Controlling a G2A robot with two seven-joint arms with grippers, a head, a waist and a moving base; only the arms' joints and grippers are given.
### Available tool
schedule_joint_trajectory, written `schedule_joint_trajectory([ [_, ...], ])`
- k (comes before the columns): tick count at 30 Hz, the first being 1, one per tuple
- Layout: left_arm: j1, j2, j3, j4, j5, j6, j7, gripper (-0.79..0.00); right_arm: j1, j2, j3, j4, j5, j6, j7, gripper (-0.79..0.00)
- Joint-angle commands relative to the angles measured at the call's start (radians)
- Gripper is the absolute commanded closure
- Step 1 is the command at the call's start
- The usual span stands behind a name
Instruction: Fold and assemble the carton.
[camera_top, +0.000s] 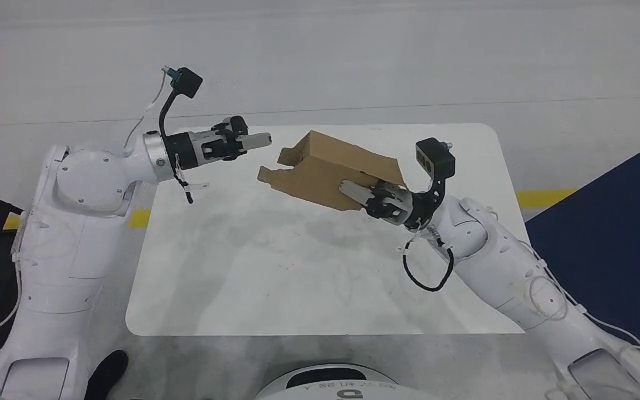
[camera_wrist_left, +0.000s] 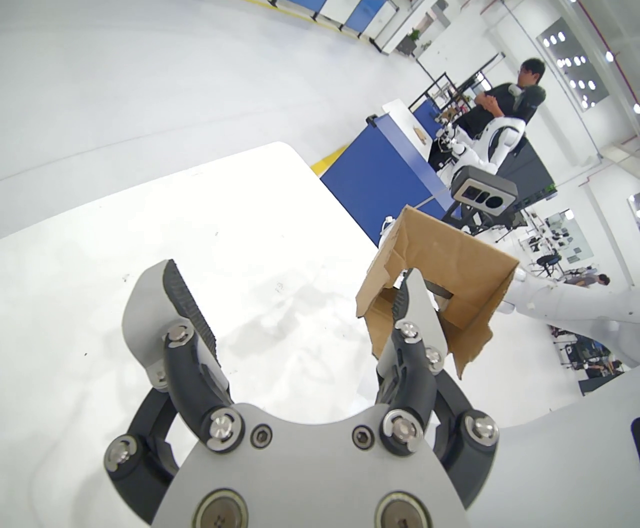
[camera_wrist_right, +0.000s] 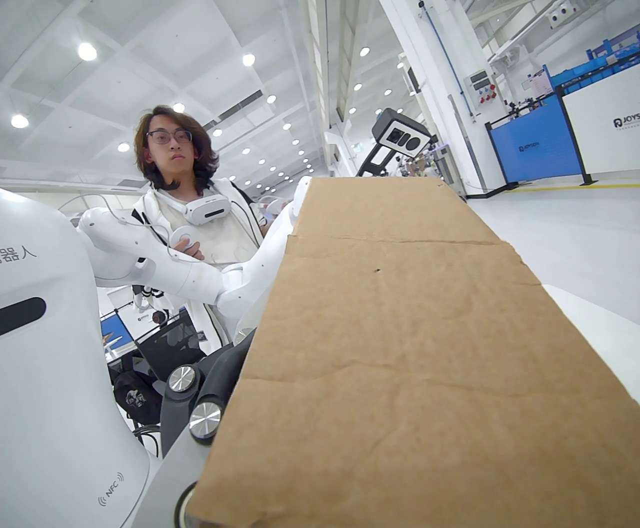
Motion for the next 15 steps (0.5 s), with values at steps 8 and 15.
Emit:
schedule_joint_trajectory([
  [8,0.012,0.003,0.004,-0.009,0.006,0.006,0.000,-0.785,-0.014,-0.004,0.014,-0.029,-0.014,0.019,0.010,0.000],
  [15,-0.038,-0.007,0.078,0.049,0.089,0.027,0.041,-0.785,-0.025,-0.013,0.024,-0.035,-0.014,0.013,0.031,0.000],
])
